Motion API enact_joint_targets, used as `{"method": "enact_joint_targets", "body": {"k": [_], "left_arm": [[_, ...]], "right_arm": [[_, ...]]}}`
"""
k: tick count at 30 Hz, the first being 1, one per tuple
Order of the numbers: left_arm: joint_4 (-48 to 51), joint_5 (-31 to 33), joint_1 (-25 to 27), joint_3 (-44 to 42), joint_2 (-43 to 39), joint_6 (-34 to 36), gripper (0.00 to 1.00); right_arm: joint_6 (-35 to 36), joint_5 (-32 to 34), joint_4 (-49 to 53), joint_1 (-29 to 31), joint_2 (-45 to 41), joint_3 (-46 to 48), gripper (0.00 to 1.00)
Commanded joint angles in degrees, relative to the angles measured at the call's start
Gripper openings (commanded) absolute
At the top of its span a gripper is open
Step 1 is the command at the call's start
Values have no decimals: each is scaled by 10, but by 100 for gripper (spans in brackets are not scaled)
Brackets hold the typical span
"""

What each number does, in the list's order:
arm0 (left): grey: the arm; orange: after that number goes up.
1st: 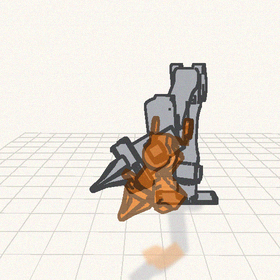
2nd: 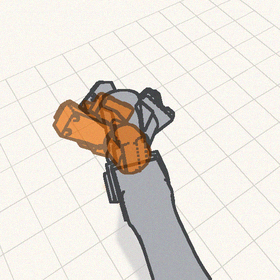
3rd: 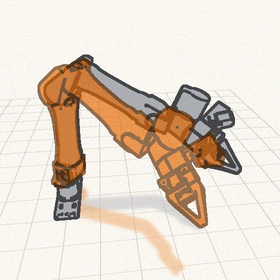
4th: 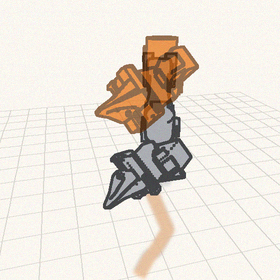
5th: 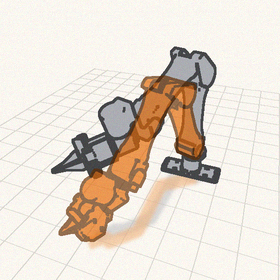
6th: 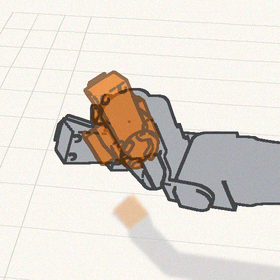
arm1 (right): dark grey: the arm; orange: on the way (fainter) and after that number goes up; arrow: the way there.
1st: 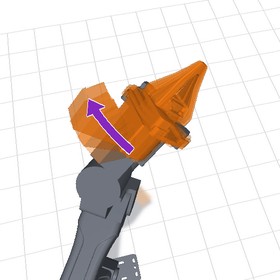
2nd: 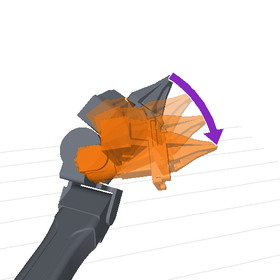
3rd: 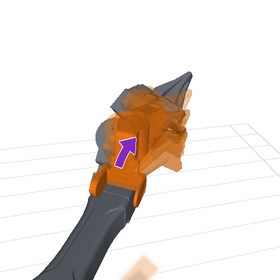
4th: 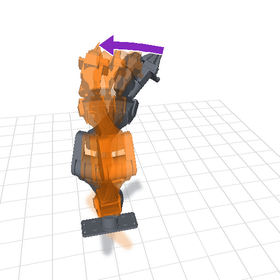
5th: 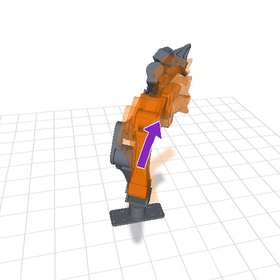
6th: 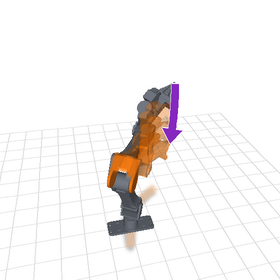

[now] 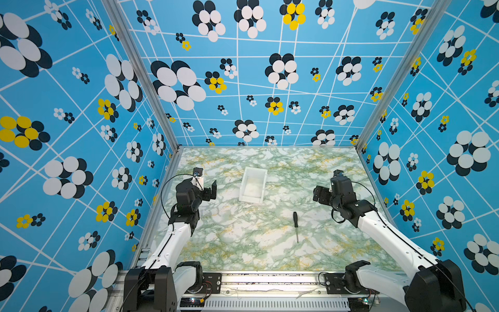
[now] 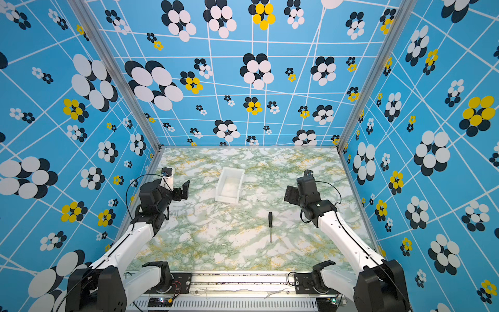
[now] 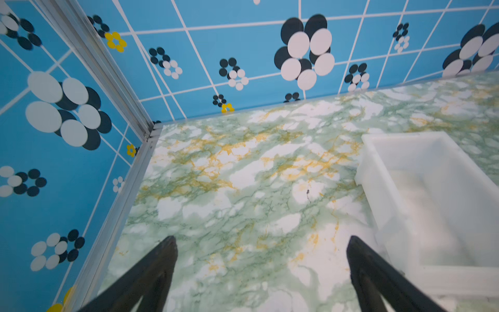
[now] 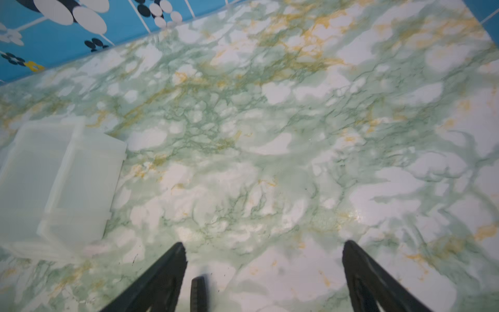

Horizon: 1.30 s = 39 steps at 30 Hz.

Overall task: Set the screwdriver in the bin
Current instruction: 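Move the right gripper over the black-handled screwdriver while the left arm lifts slightly, then lower the right gripper and close it on the screwdriver handle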

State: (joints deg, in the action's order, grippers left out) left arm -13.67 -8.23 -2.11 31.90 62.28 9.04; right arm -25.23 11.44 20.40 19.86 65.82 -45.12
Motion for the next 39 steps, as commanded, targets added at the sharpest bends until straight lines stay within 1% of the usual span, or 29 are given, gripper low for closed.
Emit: {"method": "enact_joint_targets", "body": {"k": [1, 5, 7, 8, 9, 11, 14, 17, 21, 28, 36, 39], "left_arm": [[195, -16, 8, 52, -12, 32, 99], [344, -30, 26, 147, -9, 18, 99], [407, -44, 35, 196, -2, 5, 99], [438, -53, 41, 221, 2, 3, 99], [462, -60, 48, 242, 6, 3, 99], [513, -74, 67, 287, 18, 8, 99], [561, -77, 88, 334, 30, 1, 99], [577, -84, 100, 356, 34, -13, 99], [584, -90, 108, 366, 39, -30, 99], [581, -92, 111, 363, 45, -43, 99], [588, -101, 116, 370, 50, -46, 99], [589, -101, 118, 368, 50, -46, 99]], "right_arm": [[-13, 2, 94, 46, 10, -24, 86], [-27, -6, 122, 94, 37, -35, 77], [-33, -11, 132, 113, 57, -42, 75], [-35, -20, 129, 122, 67, -44, 70], [-37, -29, 123, 130, 76, -43, 68], [-50, -40, 115, 147, 101, -45, 65], [-59, -54, 91, 169, 134, -43, 53], [-64, -60, 82, 184, 174, -49, 51], [-63, -52, 93, 198, 213, -64, 50], [-67, -34, 89, 201, 236, -63, 46], [-68, -36, 82, 201, 270, -69, 42], [-68, -37, 81, 201, 278, -73, 38]]}}
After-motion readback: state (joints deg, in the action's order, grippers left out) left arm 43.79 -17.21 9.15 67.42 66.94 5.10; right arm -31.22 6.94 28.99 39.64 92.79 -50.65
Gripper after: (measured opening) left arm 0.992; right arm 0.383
